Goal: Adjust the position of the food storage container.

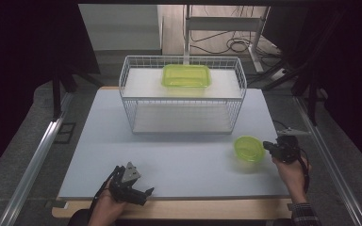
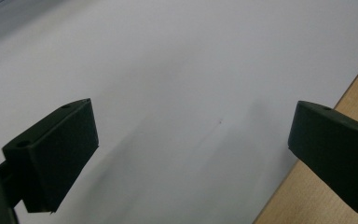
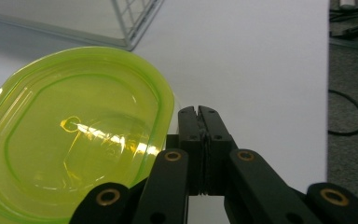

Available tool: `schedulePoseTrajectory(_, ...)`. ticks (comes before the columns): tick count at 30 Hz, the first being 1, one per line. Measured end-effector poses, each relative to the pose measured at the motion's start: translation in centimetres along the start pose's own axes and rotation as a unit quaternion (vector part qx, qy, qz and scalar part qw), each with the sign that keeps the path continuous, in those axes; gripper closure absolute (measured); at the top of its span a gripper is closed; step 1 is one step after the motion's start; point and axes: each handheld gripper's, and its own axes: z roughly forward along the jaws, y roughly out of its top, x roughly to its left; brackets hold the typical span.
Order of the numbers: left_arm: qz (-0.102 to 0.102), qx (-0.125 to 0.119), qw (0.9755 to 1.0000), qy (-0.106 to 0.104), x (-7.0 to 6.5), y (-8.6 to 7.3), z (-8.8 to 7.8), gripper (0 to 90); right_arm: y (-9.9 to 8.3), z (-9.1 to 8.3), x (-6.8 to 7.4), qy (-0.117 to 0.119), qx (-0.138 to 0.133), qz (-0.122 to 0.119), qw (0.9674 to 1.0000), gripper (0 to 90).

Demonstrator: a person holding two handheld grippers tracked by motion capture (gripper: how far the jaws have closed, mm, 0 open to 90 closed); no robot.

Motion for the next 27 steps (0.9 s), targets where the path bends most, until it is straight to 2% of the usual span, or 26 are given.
schedulePoseTrajectory(10, 0.002, 0.004, 1.0000, 0.001, -0.1, 0.0, 0.1, 1.5, 0.0, 0.5, 2.3, 0.033, 0.010, -0.010, 0.9994, 88.0)
schedulePoseTrajectory(16, 0.002, 0.006, 1.0000, 0.002, -0.1, 0.0, 0.1, 1.5, 0.0, 0.6, 2.8, 0.046, 0.010, -0.011, 0.9988, 88.0)
schedulePoseTrajectory(21, 0.003, 0.007, 1.0000, 0.001, -0.1, 0.0, 0.2, 1.5, -0.1, 0.7, 3.0, 0.063, 0.011, 0.000, 0.9980, 88.0)
schedulePoseTrajectory(27, 0.004, 0.009, 1.0000, 0.001, -0.1, 0.0, 0.2, 1.5, -0.2, 1.0, 3.9, 0.085, 0.023, -0.001, 0.9961, 88.0)
